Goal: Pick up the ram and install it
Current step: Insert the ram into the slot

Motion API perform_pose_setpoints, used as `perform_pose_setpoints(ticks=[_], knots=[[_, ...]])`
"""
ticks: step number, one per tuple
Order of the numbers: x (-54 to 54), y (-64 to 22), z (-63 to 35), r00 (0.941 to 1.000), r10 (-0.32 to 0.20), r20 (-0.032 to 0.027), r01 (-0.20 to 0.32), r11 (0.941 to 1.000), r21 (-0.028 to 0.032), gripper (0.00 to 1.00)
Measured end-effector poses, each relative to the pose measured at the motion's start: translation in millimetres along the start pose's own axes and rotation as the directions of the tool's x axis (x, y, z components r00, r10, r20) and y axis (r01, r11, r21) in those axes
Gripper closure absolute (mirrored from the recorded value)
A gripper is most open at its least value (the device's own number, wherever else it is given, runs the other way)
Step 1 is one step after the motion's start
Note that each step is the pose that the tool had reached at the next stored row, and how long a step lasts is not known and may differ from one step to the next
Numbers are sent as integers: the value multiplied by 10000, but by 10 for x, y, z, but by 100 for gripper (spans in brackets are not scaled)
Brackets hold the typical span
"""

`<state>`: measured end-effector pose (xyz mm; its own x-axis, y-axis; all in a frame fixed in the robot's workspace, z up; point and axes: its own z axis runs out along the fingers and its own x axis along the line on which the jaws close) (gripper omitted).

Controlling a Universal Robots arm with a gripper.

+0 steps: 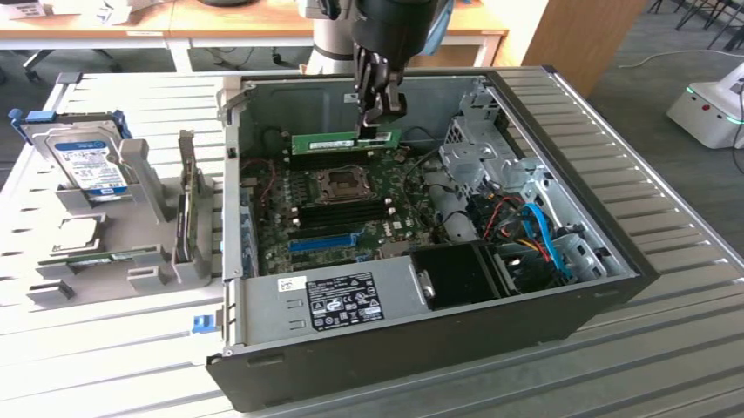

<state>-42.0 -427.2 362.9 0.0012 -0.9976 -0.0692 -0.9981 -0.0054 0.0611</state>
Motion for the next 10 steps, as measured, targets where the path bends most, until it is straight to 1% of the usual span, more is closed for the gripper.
perform_pose_setpoints(ticks=[4, 10], knots=[[2, -2, 26, 10000, 0, 0, 0, 10000, -1, 88], [8, -7, 112, 10000, 0, 2, 0, 10000, 1, 88]])
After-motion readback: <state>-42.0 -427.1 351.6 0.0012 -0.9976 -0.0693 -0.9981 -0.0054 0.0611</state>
